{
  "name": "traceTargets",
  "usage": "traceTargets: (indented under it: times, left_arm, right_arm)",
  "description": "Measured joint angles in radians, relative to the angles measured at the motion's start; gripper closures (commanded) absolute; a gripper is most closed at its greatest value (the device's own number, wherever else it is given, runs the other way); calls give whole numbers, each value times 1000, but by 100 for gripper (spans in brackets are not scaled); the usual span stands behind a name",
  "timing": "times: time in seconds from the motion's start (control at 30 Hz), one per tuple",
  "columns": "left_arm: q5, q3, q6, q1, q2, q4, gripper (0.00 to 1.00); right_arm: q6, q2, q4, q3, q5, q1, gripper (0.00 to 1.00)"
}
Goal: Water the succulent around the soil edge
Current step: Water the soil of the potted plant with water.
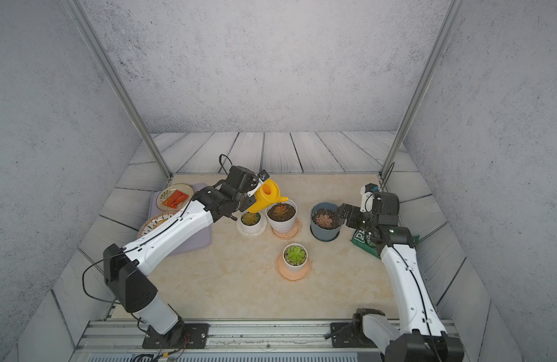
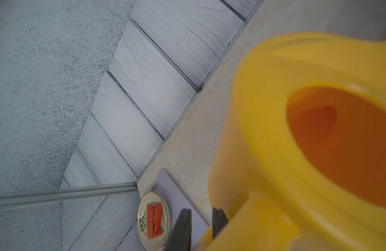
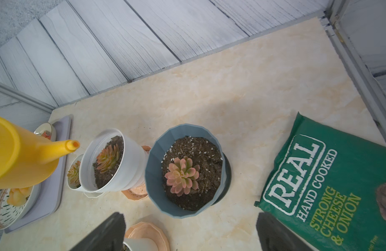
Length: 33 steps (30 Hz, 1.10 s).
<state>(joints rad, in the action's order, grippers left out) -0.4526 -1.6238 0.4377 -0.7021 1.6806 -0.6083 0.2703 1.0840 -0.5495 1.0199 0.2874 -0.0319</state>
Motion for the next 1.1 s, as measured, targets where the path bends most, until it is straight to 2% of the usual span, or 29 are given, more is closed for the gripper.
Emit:
traceTargets:
  times: [0.27, 0.6, 1.1]
  left_arm:
    - [-71, -36, 70, -33, 78, -24, 100]
    - [-131, -72, 140, -71, 114, -20, 100]
    - [-185, -164, 177, -92, 199, -17, 100]
  right_arm:
    - [-29, 45, -24, 35, -55, 55, 1]
    - [-40, 46, -23, 35, -64, 55, 1]
    - [-40, 46, -6, 26, -82, 55, 1]
